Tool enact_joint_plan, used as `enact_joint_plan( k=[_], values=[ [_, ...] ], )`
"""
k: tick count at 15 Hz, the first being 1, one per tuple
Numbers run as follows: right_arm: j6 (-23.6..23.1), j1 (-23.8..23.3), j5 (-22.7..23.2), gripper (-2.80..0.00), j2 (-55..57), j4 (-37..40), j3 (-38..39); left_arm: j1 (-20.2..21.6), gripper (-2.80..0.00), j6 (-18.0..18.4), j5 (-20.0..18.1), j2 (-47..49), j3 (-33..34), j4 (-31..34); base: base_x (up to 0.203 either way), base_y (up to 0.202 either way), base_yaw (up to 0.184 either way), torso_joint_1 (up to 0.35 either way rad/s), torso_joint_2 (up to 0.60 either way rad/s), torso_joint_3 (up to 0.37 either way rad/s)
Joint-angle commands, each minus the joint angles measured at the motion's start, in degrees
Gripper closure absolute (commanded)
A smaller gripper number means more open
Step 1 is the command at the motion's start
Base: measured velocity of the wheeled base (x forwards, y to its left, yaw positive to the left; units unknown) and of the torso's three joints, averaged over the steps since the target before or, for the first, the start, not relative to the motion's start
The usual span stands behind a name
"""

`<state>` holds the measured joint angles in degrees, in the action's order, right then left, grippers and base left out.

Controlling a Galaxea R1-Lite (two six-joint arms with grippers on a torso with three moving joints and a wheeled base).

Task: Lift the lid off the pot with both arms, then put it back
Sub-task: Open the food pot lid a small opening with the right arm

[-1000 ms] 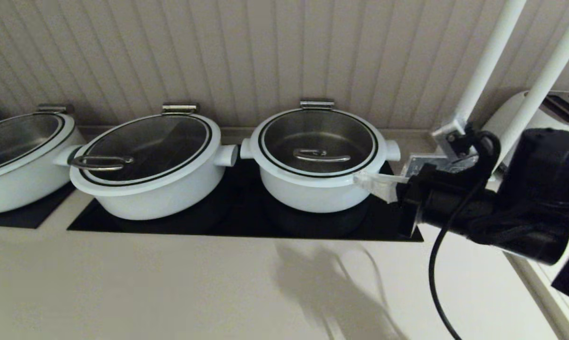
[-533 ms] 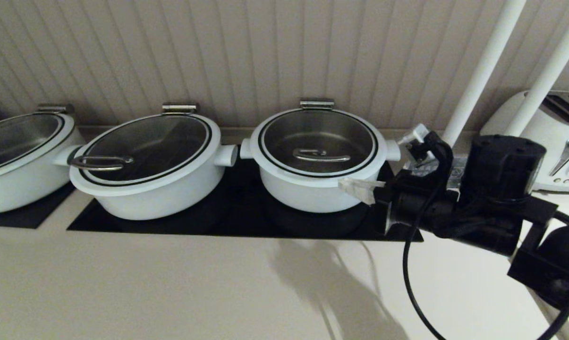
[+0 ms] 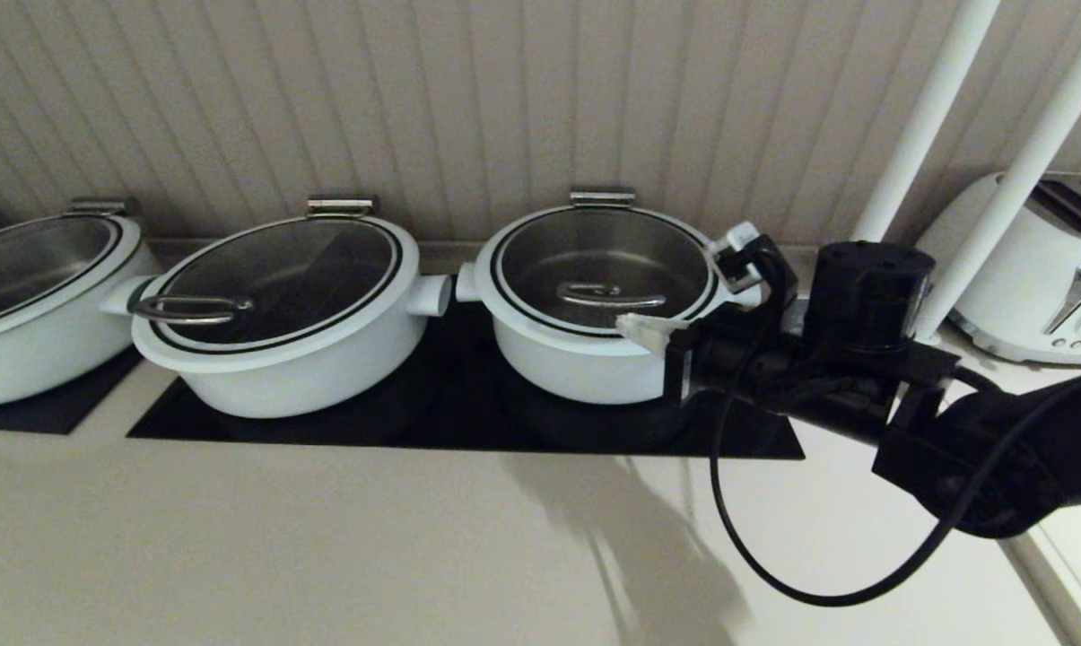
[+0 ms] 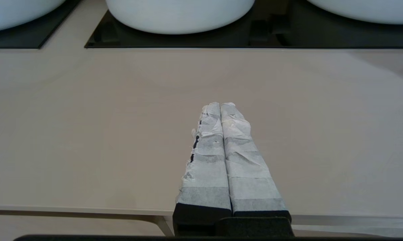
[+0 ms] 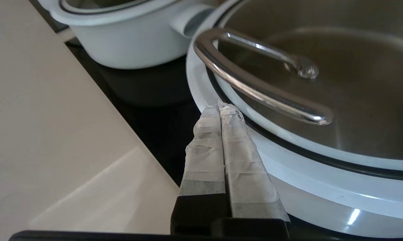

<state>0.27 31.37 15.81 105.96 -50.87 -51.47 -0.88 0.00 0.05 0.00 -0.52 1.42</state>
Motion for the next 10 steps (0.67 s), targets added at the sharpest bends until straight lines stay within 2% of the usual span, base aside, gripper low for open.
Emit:
enact_joint_plan(
  k=[1,6,10],
  values=[
    [0.0,-0.1,-0.1,0.0,1.4,-0.3,-0.3,0.0,0.0,0.0,0.0,0.0,0.0,0.0,0.0,0.0,0.0,0.0,0.0,0.0],
    [-0.2,-1.0,-2.0,0.0,2.7,-0.3,-0.8,0.0,0.0,0.0,0.0,0.0,0.0,0.0,0.0,0.0,0.0,0.0,0.0,0.0],
    [-0.2,-1.9,-3.6,0.0,4.0,-0.2,-4.0,0.0,0.0,0.0,0.0,0.1,0.0,0.0,0.0,0.0,0.0,0.0,0.0,0.0]
  ],
)
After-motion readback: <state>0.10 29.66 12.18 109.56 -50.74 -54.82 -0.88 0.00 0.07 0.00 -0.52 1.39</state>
